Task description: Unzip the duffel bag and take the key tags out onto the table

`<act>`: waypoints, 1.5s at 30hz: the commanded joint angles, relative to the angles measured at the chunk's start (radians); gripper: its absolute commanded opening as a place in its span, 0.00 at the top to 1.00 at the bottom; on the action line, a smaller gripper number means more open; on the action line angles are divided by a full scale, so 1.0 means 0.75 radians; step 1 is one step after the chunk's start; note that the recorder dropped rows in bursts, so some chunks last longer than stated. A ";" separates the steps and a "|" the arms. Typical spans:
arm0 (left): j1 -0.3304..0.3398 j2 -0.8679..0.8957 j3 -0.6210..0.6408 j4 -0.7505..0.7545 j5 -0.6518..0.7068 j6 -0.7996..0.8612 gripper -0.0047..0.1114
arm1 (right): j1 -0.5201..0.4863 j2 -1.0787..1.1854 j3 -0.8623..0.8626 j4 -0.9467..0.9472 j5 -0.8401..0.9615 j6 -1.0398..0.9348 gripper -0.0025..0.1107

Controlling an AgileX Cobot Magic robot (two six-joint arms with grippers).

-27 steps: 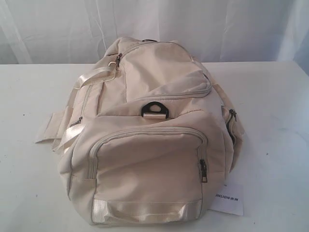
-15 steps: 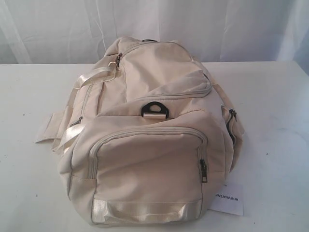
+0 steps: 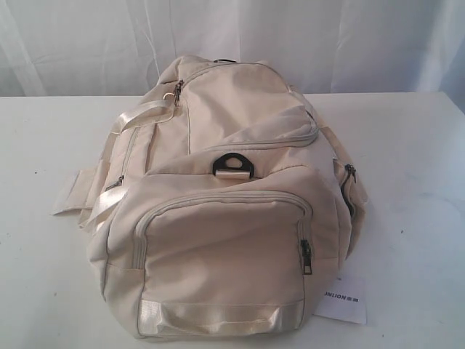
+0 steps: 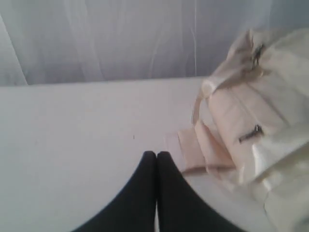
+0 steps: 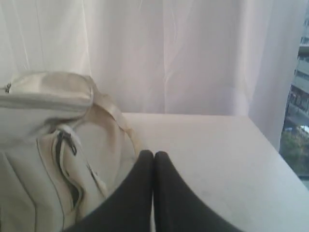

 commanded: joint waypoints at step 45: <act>-0.306 1.098 -1.274 -0.366 1.299 0.772 0.96 | 0.762 2.014 -1.910 0.387 1.185 -0.850 0.95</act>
